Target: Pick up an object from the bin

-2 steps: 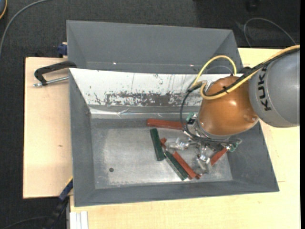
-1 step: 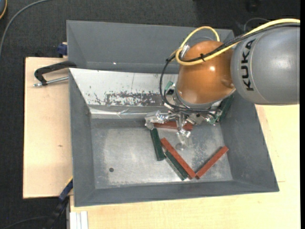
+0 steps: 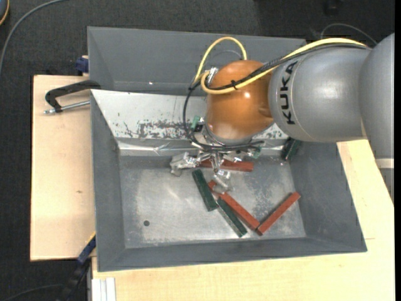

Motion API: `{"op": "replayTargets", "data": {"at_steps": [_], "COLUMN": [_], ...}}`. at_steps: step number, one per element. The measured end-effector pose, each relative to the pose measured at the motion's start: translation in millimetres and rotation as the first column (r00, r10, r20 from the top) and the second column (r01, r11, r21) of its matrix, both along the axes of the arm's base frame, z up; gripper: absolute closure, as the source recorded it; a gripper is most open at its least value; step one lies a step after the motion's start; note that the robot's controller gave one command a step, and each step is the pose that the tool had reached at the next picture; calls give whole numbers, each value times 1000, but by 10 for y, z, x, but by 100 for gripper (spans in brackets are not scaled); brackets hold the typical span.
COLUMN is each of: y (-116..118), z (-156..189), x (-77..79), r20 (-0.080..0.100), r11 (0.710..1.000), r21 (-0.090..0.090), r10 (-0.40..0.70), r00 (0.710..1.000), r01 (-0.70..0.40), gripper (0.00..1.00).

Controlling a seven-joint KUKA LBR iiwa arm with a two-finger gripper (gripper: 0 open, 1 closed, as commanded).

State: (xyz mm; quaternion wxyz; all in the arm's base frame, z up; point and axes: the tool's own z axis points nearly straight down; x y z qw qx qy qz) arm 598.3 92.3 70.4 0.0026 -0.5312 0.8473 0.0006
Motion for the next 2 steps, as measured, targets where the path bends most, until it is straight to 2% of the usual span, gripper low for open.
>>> {"op": "replayTargets", "data": {"at_steps": [1, 2], "y": [7, -1], "z": [45, 16], "x": [25, 7], "r20": [6, 0], "r11": [1000, 1000], "r21": [2, 1], "r10": [-2, -2], "r00": [1000, 1000], "r01": [2, 2], "gripper": [100, 0]}}
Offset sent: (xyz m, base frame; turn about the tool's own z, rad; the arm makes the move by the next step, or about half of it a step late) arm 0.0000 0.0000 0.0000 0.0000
